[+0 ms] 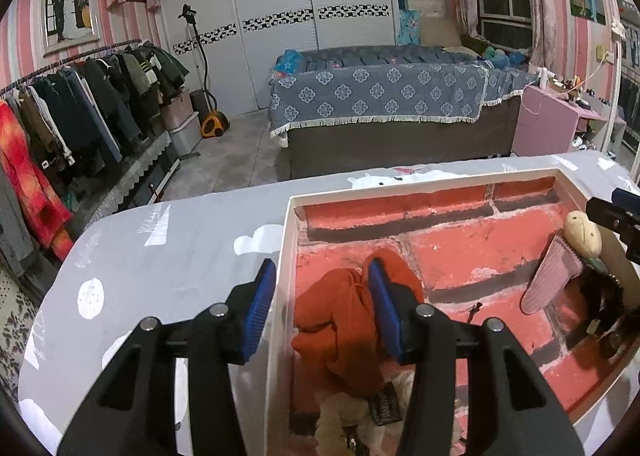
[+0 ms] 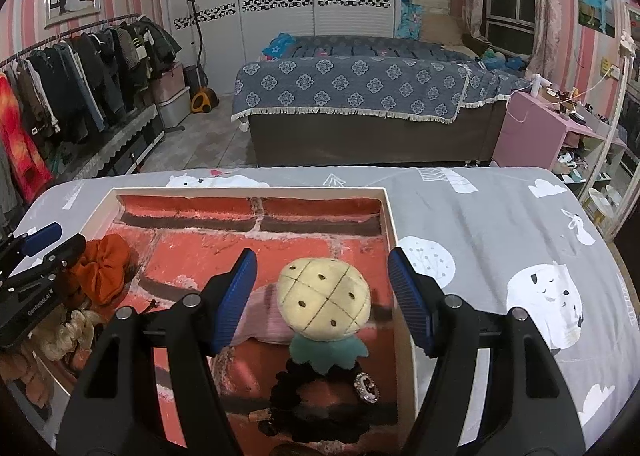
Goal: Organize jewelry
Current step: 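Withdraw both tools from the tray back over the bed, then grasp the rainbow claw clip with the left tool while the right tool grasps the white-strap watch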
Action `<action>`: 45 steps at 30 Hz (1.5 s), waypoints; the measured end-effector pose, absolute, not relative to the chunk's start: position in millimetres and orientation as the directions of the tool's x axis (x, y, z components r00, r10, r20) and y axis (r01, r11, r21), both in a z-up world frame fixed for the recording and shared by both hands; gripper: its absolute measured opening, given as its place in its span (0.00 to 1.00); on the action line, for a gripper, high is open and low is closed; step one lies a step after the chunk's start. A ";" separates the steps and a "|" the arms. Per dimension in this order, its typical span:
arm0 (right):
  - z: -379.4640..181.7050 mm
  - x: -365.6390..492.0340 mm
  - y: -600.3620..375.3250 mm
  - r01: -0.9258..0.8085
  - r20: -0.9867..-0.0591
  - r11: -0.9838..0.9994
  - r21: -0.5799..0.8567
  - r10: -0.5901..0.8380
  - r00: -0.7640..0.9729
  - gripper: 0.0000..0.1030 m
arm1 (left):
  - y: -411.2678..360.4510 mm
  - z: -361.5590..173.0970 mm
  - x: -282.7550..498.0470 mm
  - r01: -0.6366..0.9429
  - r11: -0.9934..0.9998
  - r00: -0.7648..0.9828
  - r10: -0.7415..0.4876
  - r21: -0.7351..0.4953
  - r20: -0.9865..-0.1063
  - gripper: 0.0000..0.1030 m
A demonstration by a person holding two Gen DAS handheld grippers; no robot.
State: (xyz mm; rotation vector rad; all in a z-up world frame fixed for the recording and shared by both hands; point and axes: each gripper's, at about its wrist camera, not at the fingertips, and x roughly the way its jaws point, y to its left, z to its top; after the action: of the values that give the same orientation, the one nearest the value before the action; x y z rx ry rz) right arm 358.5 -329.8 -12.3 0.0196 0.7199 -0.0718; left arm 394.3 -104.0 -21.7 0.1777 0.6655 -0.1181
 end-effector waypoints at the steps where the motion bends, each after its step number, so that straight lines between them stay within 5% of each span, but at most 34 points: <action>1: -11.0 357.7 -330.5 0.074 -0.658 0.997 -0.005 -0.059 0.751 0.66 | -103.8 -20.4 393.4 0.165 0.979 0.781 -0.054 0.123 -0.622 0.46; 24: 52.9 182.3 -338.8 0.051 -0.542 0.998 -0.045 -0.067 0.838 0.75 | -0.3 21.0 235.7 0.092 0.996 0.807 -0.062 0.021 -0.587 0.50; 34: 13.6 37.3 -350.0 0.056 -0.514 0.998 0.014 -0.041 0.857 0.76 | 37.4 -12.0 109.1 0.046 0.999 0.836 -0.026 0.023 -0.548 0.57; 45: -8.8 11.7 -364.5 0.130 -0.556 0.991 0.011 -0.102 0.825 0.78 | 7.8 -22.8 85.1 0.110 0.994 0.808 -0.102 -0.021 -0.580 0.60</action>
State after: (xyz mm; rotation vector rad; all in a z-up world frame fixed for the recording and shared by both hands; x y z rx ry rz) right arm 11.7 -364.5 -8.8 0.0491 0.5885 -0.1238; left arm 85.1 7.8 -22.8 0.0139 0.6200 -0.1133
